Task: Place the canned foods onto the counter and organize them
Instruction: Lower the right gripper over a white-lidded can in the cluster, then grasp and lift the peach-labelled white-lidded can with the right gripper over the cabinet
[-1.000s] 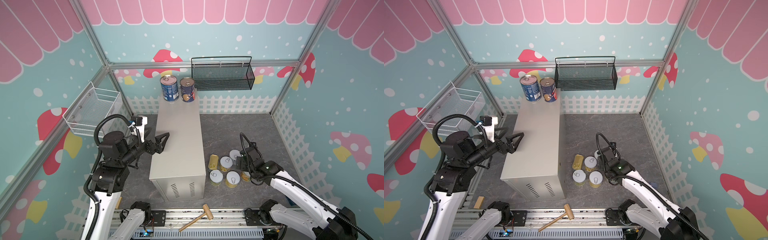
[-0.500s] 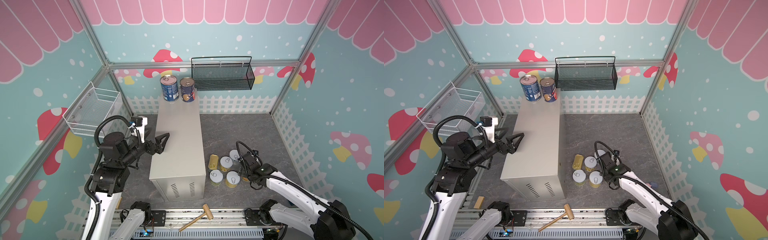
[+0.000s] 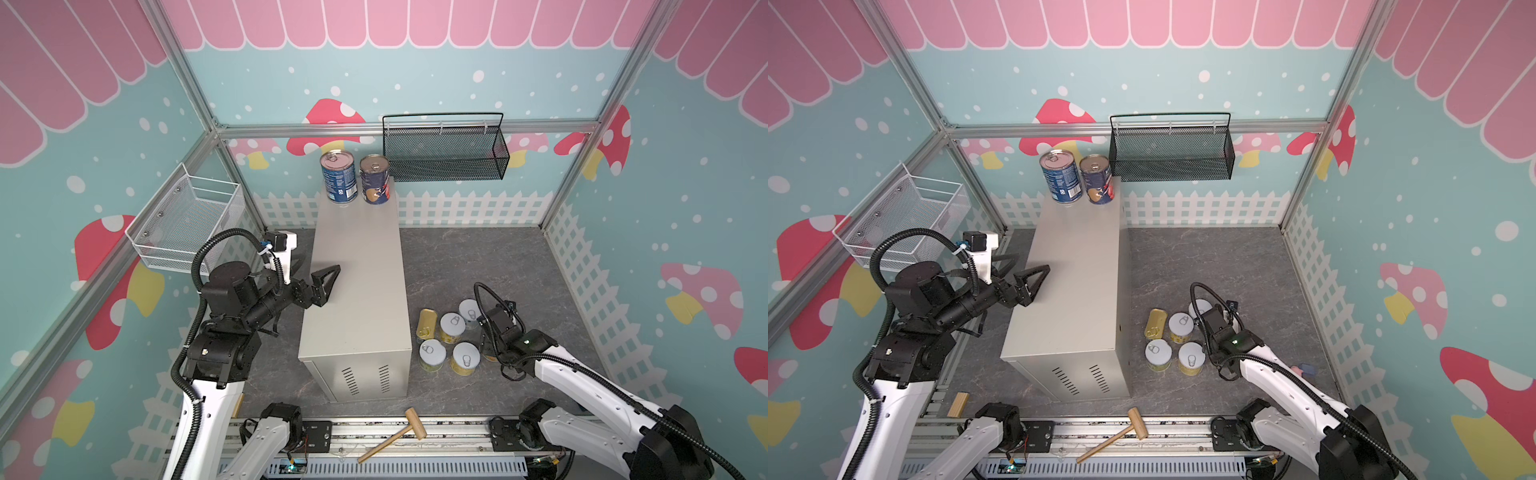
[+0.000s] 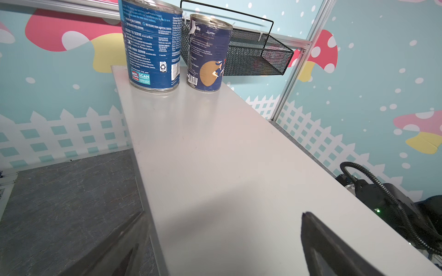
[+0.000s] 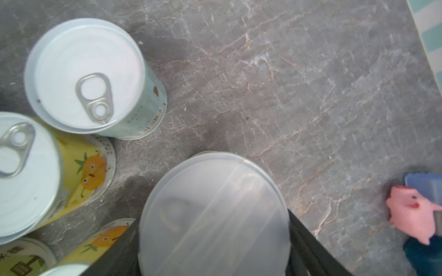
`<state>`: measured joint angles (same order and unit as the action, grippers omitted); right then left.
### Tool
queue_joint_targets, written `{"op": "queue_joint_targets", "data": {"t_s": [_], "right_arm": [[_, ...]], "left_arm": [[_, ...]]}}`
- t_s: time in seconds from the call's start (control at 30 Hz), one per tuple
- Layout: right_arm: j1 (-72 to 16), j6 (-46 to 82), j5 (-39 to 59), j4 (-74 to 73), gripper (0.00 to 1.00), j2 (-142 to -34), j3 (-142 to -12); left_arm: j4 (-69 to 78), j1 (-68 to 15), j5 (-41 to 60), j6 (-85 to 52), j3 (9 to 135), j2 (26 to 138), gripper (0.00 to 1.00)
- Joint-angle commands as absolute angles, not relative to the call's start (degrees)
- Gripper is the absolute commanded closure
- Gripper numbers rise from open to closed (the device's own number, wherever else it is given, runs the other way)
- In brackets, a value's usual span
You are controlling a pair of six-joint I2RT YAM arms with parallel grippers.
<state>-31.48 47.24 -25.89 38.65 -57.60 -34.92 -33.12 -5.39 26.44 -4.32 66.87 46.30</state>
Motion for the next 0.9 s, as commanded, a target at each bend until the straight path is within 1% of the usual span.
{"op": "queue_joint_targets", "data": {"t_s": [0.0,0.13,0.23,0.37,0.5,0.77,0.87], "right_arm": [[-31.46,39.35,-27.46,30.78,0.45,-53.99,-39.41],[-31.39,30.47,-26.03,26.38,0.45,-51.84,-42.89],[-31.45,22.04,-21.30,23.59,0.43,-51.77,-47.22],[-31.44,12.16,-13.71,22.70,0.42,-54.64,-55.96],[-31.46,6.14,-7.95,23.47,0.42,-58.45,-65.14],[-31.44,-4.17,17.84,24.33,0.38,-66.99,-81.90],[-31.42,-6.13,24.09,25.35,0.38,-69.84,-87.16]], "left_arm": [[-32.44,-5.63,27.46,-4.16,66.95,46.41,0.01],[-32.49,-5.66,27.68,-4.29,67.41,46.54,0.01],[-32.44,-5.63,28.22,-4.56,67.69,46.75,0.01],[-32.45,-5.63,28.76,-4.85,68.18,46.94,0.01],[-32.48,-5.57,28.61,-4.97,68.38,46.63,0.01],[-34.23,-5.62,27.97,-4.35,69.65,45.80,0.01],[-34.94,-5.62,27.36,-3.92,70.12,45.19,0.01]]}}
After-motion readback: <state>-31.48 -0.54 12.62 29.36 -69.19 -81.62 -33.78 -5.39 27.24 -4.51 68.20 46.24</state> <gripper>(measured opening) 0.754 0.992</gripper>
